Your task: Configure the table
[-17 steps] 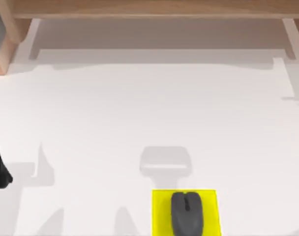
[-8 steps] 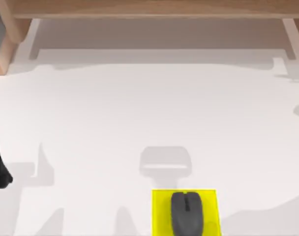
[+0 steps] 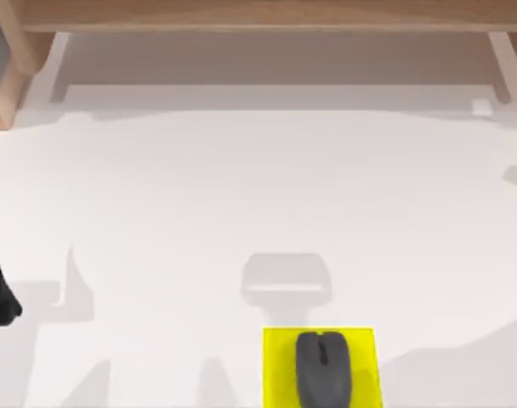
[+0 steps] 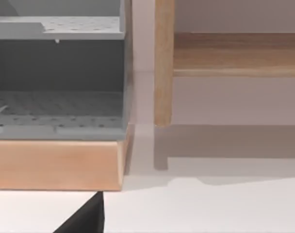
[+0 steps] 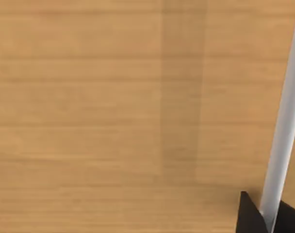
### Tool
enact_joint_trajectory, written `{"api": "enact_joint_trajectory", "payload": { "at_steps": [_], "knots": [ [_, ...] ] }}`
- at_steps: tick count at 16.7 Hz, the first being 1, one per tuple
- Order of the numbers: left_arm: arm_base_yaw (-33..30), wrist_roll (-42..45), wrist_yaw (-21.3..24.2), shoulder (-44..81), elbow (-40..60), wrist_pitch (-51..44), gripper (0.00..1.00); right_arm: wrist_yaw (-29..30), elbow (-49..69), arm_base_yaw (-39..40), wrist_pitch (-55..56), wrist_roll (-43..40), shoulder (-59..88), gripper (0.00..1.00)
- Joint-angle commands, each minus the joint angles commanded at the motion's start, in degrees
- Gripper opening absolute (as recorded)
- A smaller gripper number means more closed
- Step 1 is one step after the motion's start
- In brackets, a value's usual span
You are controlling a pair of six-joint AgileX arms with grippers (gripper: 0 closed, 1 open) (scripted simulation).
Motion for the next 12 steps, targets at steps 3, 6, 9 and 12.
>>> {"api": "enact_joint_trajectory", "payload": {
  "at_steps": [3,6,9,12],
  "knots": [
    [0.00,0.00,0.00,0.00,0.00,0.00,1.00,1.31,6.46,1.32,-3.47,-0.14,2.75,0.00],
    [0.00,0.00,0.00,0.00,0.00,0.00,1.00,2.25,10.33,2.16,-5.81,-0.04,4.44,0.00],
    [0.00,0.00,0.00,0.00,0.00,0.00,1.00,2.29,10.49,2.21,-5.92,-0.03,4.52,0.00],
    [0.00,0.00,0.00,0.00,0.00,0.00,1.00,2.29,10.49,2.21,-5.92,-0.03,4.52,0.15]
  ]
}}
